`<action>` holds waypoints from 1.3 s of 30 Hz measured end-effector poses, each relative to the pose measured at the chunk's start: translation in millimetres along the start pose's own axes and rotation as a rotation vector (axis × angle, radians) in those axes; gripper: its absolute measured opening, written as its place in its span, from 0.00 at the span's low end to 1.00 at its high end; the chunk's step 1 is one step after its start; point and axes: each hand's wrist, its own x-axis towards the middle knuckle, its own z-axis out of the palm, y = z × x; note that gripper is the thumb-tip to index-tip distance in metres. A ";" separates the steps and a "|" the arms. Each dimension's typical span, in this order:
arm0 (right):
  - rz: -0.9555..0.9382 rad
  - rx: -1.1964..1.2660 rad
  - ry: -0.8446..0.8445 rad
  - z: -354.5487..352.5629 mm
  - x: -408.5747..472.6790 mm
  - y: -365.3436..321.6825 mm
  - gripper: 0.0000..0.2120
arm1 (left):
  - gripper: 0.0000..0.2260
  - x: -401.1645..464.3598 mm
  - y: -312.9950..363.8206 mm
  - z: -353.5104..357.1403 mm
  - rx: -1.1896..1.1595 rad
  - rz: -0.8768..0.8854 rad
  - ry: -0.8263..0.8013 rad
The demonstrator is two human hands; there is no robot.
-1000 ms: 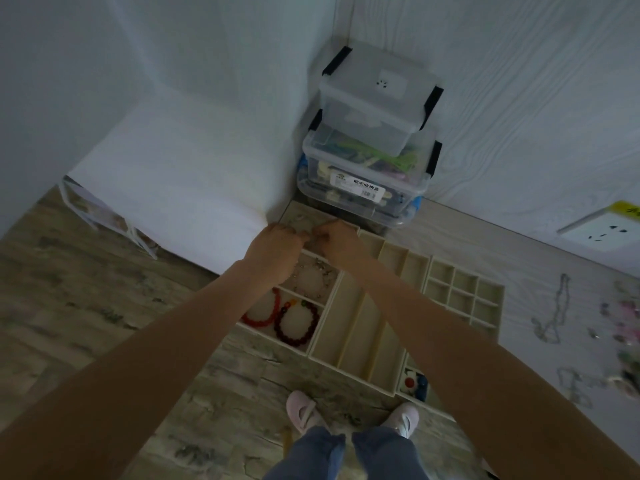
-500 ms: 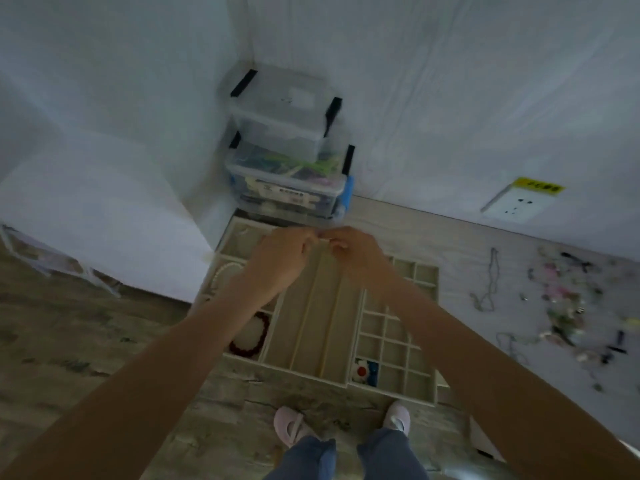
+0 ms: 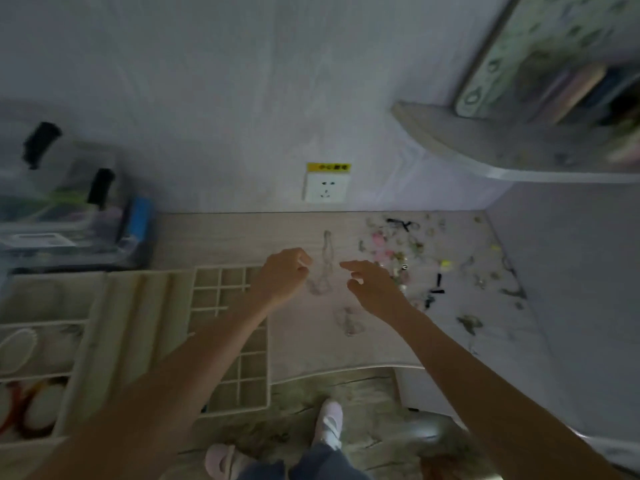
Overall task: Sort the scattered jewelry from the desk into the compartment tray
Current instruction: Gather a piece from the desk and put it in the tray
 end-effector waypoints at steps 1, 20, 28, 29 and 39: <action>0.028 0.006 0.006 -9.0 -1.6 18.3 0.19 | 0.12 6.8 12.5 12.3 -0.006 -0.004 -0.026; 0.099 -0.210 0.114 -60.5 12.2 163.8 0.30 | 0.32 66.9 93.4 138.5 0.497 0.221 -0.118; 0.136 -0.192 0.050 -65.5 17.6 179.2 0.37 | 0.34 77.8 99.9 136.5 0.561 0.244 -0.145; 0.136 -0.193 0.047 -66.2 18.3 179.7 0.37 | 0.30 77.0 101.0 136.5 0.530 0.263 -0.106; 0.142 -0.158 0.040 -67.0 19.8 176.6 0.36 | 0.07 101.5 97.7 138.2 0.334 0.163 0.084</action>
